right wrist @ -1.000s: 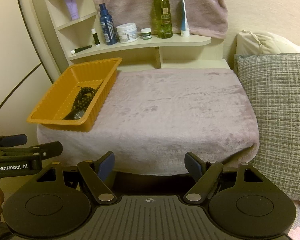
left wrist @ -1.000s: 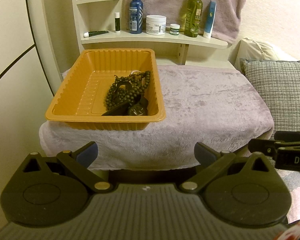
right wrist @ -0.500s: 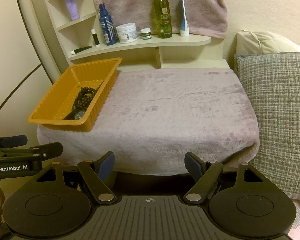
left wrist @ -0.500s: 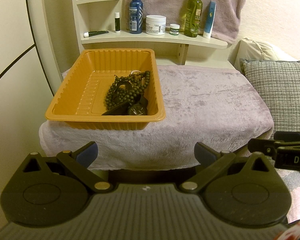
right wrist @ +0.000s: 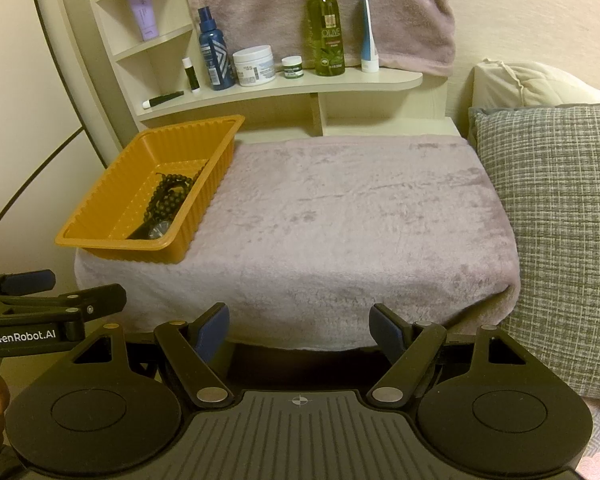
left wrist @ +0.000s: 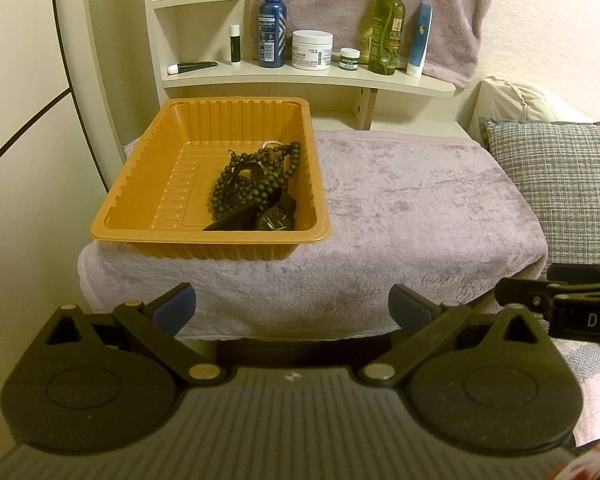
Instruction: Organize jewelry
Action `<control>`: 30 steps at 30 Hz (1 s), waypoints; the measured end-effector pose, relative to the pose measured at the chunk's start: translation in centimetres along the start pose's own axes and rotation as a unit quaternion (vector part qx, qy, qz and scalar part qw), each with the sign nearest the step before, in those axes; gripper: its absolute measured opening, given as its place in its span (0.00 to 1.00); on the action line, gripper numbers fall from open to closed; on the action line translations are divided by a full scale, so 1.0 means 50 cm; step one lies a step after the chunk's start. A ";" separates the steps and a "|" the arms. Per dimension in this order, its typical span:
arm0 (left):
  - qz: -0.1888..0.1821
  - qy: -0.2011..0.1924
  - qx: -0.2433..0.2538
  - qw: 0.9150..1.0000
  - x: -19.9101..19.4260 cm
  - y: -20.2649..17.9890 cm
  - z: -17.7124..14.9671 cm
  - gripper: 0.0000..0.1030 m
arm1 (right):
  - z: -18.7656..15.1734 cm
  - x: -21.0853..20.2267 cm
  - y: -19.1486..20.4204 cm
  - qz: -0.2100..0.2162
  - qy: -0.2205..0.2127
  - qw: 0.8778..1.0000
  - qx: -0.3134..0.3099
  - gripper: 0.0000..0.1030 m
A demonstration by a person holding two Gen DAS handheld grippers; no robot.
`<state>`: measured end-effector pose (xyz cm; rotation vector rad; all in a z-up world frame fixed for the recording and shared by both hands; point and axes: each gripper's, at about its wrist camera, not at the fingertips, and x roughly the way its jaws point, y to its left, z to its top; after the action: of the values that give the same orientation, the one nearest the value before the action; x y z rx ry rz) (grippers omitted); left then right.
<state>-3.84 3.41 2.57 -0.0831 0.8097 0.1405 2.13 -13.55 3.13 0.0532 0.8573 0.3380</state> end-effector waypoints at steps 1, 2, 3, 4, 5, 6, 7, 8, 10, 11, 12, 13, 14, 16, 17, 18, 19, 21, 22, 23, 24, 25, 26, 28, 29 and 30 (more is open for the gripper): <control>0.000 0.000 0.000 1.000 0.000 0.000 0.000 0.99 | 0.000 0.000 0.000 0.000 0.000 1.000 0.000 0.74; 0.000 0.000 0.000 1.000 0.000 0.000 0.000 0.99 | 0.000 0.000 0.000 0.000 0.000 1.000 0.000 0.74; 0.000 0.000 0.000 1.000 0.000 0.000 0.000 0.99 | 0.000 0.000 0.000 0.000 0.000 1.000 0.000 0.74; 0.000 0.000 0.000 1.000 0.000 0.000 0.000 0.99 | 0.000 0.000 0.000 0.000 0.000 1.000 0.000 0.74; 0.000 0.000 0.000 1.000 0.000 0.000 0.000 0.99 | 0.000 0.000 -0.001 0.000 0.000 1.000 0.000 0.74; 0.000 0.000 0.000 1.000 0.001 0.000 0.000 0.99 | 0.000 0.000 -0.001 0.000 0.000 1.000 0.000 0.74; 0.000 0.000 0.000 1.000 0.000 0.000 0.000 0.99 | 0.000 0.000 0.000 0.000 0.000 1.000 0.000 0.74; 0.000 0.000 0.000 1.000 0.000 0.000 0.000 0.99 | 0.000 0.000 0.000 0.000 0.000 1.000 0.000 0.74; 0.000 0.000 0.000 1.000 0.000 0.000 0.000 0.99 | 0.000 0.000 0.000 0.000 0.000 1.000 0.000 0.74; 0.000 0.000 0.000 1.000 0.000 0.000 0.000 0.99 | 0.000 0.000 -0.001 0.000 0.000 1.000 0.000 0.74; 0.000 0.000 0.000 1.000 0.000 0.000 0.000 0.99 | 0.000 0.000 0.000 0.000 0.000 1.000 0.000 0.74; 0.000 0.000 0.000 1.000 0.000 0.000 0.000 0.99 | 0.000 0.000 0.000 0.000 0.000 1.000 -0.001 0.74; 0.000 0.000 0.001 1.000 0.000 0.000 0.000 0.99 | 0.000 0.000 -0.001 0.000 0.000 1.000 0.000 0.74; 0.000 0.000 0.000 1.000 0.000 0.000 0.000 0.99 | 0.000 0.000 0.000 0.000 0.000 1.000 0.000 0.74; 0.000 0.000 0.000 1.000 0.000 0.000 0.000 0.99 | -0.001 0.000 0.000 0.000 0.000 1.000 0.000 0.74; 0.000 0.000 0.000 1.000 0.000 0.000 0.000 0.99 | -0.001 0.000 0.000 0.000 0.000 1.000 0.000 0.74; 0.000 0.000 0.000 1.000 0.001 -0.001 0.000 0.99 | 0.000 0.000 0.000 0.001 0.000 1.000 -0.001 0.74; 0.000 0.000 0.000 1.000 0.000 -0.001 0.000 0.99 | -0.002 0.000 0.001 0.000 0.000 1.000 0.000 0.74; 0.000 0.000 0.000 1.000 0.000 0.000 0.000 0.99 | -0.001 0.000 0.001 0.000 0.000 1.000 0.000 0.74; 0.000 0.000 0.000 1.000 0.001 0.000 0.000 0.99 | -0.001 0.000 0.000 0.000 0.000 1.000 0.000 0.74; 0.000 0.000 0.000 1.000 0.001 0.000 0.000 0.99 | -0.001 0.000 0.000 0.000 0.000 1.000 0.000 0.74; 0.000 0.000 0.000 1.000 0.001 0.000 0.000 0.99 | -0.001 0.000 0.000 0.000 0.000 1.000 0.000 0.74; 0.000 0.000 0.000 1.000 0.001 0.000 0.000 0.99 | -0.003 0.000 0.002 0.000 0.000 1.000 0.000 0.74; 0.000 0.001 0.001 1.000 0.001 -0.001 0.000 0.99 | -0.003 0.000 0.003 0.000 0.001 1.000 0.000 0.74; 0.000 0.001 0.001 1.000 0.001 -0.001 -0.001 0.99 | -0.003 0.001 0.005 0.000 0.001 1.000 0.000 0.74; 0.000 0.000 0.000 1.000 0.001 0.000 -0.001 0.99 | -0.004 0.001 0.006 0.001 0.001 1.000 0.001 0.74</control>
<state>-3.86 3.40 2.51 -0.0833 0.8097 0.1410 1.94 -13.26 3.01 0.0547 0.8598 0.3386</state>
